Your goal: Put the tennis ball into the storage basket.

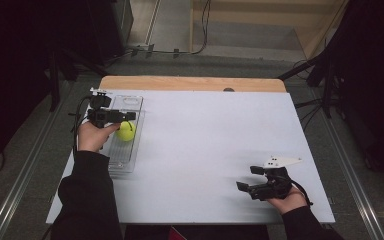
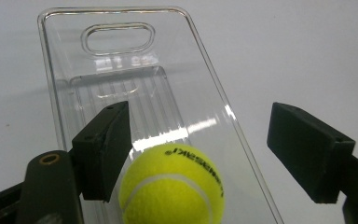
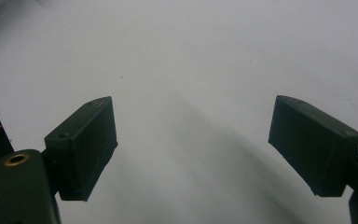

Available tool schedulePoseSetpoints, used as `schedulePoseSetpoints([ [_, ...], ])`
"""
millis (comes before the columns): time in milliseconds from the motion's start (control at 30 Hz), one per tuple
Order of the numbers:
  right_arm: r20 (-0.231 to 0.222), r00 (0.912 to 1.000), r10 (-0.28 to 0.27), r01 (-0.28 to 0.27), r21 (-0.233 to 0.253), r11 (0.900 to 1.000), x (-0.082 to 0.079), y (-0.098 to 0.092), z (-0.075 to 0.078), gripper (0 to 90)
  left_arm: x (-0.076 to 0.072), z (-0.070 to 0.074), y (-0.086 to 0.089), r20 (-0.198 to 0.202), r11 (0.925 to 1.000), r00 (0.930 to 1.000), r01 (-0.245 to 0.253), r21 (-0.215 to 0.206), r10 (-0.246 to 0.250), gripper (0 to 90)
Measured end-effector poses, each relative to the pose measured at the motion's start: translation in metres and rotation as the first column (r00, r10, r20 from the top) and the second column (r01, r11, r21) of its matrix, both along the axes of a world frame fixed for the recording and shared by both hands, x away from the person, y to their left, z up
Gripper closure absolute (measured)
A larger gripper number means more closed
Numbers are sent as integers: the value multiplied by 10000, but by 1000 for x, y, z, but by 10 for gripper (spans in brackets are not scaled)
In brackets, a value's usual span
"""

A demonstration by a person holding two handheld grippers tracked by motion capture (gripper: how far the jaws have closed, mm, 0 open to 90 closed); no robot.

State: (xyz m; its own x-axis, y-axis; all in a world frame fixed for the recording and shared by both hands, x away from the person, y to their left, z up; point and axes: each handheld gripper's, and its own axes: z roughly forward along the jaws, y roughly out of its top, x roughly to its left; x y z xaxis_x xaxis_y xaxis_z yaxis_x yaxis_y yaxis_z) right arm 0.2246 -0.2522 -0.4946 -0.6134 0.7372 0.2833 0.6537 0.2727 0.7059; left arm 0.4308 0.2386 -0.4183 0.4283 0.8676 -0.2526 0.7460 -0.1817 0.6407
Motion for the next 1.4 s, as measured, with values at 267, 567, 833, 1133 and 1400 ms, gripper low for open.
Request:
schedulePoseSetpoints([
  [267, 4, 10000, 9, -9, 2, 10000, 0, 0, 0, 133, -2, 7, -2, 2, 9996, 9999, 105, -275, -105, 227],
  [567, -20, 10000, -25, 25, 27, 10000, 0, -1, 0, 134, -5, 12, -16, -74, 9960, 9975, 700, -563, -706, 228],
  [833, -22, 10000, -49, 49, 38, 10000, -1, -1, 0, 133, -6, 10, -25, -12, 9932, 9949, 1010, -575, -1012, 229],
  [1133, -12, 10000, -29, 29, 18, 10000, -1, -1, 1, 133, -7, 7, -35, -269, 9859, 9882, 1480, -776, -1505, 229],
  [1400, -6, 10000, -17, 17, 36, 10000, -1, -1, 1, 133, -12, 8, -44, -324, 9794, 9826, 1790, -939, -1827, 229],
])
